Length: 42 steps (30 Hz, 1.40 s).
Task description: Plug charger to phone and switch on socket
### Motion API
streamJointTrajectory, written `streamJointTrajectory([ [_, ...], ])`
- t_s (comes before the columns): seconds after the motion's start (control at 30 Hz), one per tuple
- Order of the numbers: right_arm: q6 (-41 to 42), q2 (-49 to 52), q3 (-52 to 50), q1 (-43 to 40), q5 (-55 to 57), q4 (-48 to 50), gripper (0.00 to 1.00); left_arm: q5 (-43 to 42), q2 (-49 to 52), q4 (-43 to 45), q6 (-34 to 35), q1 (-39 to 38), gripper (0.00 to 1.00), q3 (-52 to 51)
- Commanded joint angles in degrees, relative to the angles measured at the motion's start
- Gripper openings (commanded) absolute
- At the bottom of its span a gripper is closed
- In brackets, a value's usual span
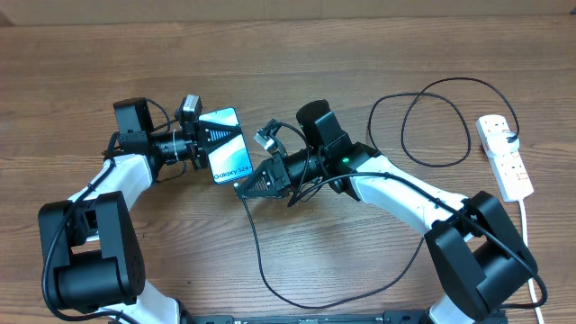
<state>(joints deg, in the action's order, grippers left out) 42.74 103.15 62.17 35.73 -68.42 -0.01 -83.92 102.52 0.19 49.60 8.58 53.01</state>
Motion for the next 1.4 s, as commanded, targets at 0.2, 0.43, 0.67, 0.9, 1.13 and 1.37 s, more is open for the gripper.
streamJointTrajectory([
  [0.2,3.74,-0.26,1.33,0.33,-0.15,3.39,0.04,-1.22,-1.81,0.07,0.68,-0.52,0.04,1.25],
  [0.43,3.74,-0.26,1.27,0.33,0.20,3.37,0.04,-1.20,-1.81,0.09,3.17,-0.52,0.04,1.25],
  [0.67,3.74,-0.26,1.27,0.33,0.15,2.03,0.04,-1.22,-1.81,0.09,3.17,-0.52,0.04,1.25],
  [0.9,3.74,-0.26,1.27,0.31,1.01,2.12,0.04,-1.27,-1.81,0.09,3.17,-0.52,0.04,1.25],
  [1.13,3.74,-0.26,1.27,0.31,3.02,2.12,0.04,-1.68,-1.81,0.09,3.15,-0.52,0.04,1.25],
  [1.37,3.76,-0.26,1.27,0.20,4.55,2.12,0.04,-1.68,-1.81,0.09,3.15,-0.52,0.04,1.25],
])
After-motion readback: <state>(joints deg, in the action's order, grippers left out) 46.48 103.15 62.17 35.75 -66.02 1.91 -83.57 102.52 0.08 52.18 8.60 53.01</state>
